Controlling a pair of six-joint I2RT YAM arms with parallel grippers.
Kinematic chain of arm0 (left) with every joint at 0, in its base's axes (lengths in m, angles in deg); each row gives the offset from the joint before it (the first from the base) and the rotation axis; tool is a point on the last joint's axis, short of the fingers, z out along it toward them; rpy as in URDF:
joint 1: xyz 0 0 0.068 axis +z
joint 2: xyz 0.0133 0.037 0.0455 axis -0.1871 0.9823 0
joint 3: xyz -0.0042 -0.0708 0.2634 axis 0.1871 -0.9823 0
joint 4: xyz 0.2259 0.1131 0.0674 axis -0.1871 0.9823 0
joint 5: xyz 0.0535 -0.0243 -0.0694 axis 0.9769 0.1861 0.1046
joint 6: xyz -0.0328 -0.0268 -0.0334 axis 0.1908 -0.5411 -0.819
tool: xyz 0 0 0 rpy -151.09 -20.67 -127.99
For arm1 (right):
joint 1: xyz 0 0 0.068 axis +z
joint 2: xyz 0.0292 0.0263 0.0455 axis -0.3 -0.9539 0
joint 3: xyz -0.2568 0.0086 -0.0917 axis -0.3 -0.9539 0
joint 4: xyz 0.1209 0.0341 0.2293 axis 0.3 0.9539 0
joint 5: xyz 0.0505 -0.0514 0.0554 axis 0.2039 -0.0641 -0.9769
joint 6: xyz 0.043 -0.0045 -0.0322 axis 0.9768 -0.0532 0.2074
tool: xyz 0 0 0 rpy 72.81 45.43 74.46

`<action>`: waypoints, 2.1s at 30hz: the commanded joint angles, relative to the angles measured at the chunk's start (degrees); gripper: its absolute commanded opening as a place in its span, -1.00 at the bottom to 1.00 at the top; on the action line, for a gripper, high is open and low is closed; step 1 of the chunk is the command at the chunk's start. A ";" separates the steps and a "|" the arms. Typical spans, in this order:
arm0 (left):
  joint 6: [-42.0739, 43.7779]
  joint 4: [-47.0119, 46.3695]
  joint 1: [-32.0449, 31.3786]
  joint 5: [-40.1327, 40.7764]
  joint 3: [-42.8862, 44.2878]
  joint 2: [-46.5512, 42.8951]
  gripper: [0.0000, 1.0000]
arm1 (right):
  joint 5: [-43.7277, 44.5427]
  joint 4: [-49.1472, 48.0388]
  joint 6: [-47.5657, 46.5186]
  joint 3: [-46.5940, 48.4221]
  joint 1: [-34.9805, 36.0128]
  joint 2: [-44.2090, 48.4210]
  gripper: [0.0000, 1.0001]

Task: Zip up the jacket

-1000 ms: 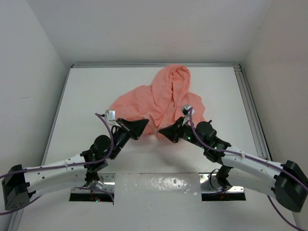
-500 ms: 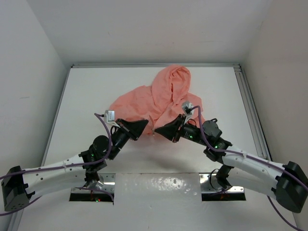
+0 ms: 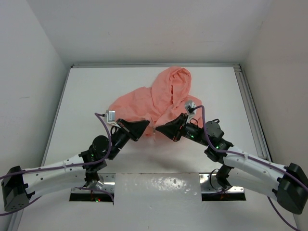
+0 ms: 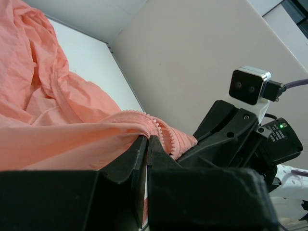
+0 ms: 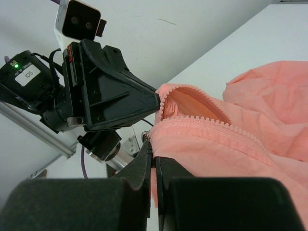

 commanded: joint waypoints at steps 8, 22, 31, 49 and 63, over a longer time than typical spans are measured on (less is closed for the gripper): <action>0.36 -4.29 0.59 -1.89 -0.76 -0.43 -1.00 | 2.12 -2.59 -0.45 0.66 -0.31 0.22 -1.00; 0.63 -4.46 0.50 -1.36 -0.94 -0.79 -1.00 | 2.65 -0.48 -0.71 0.74 -0.31 0.92 -1.00; 0.98 -4.55 0.50 -1.27 -0.94 -0.61 -1.00 | 2.21 -1.01 -0.28 0.48 -0.31 0.66 -1.00; 1.86 -3.49 0.50 1.02 -0.85 -1.14 -1.00 | 2.30 -0.48 -0.45 0.83 -0.31 0.66 -1.00; 1.51 -4.81 0.42 -0.57 -0.85 0.88 -1.00 | 2.47 -0.04 -0.80 1.36 -0.40 0.31 -1.00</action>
